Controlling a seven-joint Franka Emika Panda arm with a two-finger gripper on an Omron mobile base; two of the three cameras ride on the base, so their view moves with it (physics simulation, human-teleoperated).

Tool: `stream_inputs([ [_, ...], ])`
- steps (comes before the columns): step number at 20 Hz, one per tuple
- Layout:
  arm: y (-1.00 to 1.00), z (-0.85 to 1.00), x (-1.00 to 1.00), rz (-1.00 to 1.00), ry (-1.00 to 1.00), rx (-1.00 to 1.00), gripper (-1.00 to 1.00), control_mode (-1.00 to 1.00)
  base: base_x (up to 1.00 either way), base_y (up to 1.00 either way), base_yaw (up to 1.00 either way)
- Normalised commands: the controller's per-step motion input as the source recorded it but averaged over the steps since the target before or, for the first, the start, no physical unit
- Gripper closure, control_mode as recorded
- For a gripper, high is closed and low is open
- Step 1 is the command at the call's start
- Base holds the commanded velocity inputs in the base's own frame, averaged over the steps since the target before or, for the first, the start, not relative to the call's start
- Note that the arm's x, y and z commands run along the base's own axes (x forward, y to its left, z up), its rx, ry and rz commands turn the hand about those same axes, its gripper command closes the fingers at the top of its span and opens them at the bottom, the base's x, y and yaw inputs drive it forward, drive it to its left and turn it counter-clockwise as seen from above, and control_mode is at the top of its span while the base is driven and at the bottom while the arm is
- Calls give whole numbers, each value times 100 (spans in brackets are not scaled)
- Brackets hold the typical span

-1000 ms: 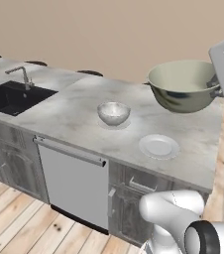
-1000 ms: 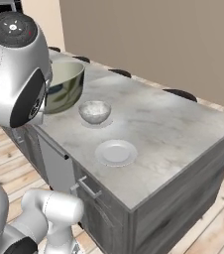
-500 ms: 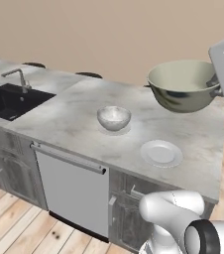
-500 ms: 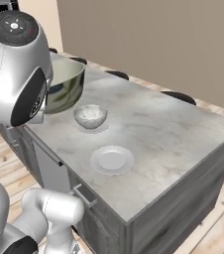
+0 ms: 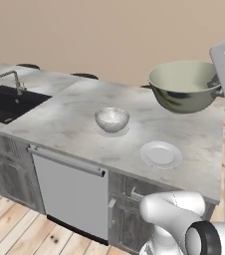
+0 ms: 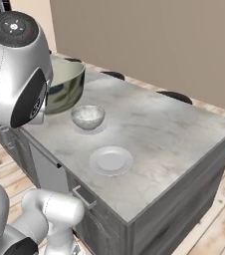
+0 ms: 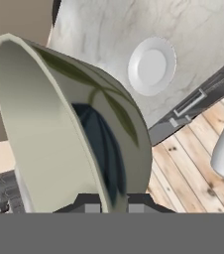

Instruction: Move the bowls from the cabinet to the plates on the dining table.

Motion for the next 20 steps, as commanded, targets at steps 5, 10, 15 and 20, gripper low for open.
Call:
stream_inputs([
  [5,0,0,0,0,0,0,100,100,24,15,-18],
  [10,0,0,0,0,0,0,100,100,36,11,-6],
  [15,3,-7,33,-4,0,-2,100,-100,0,0,0],
  [20,3,-8,33,0,3,-1,100,-100,0,0,0],
])
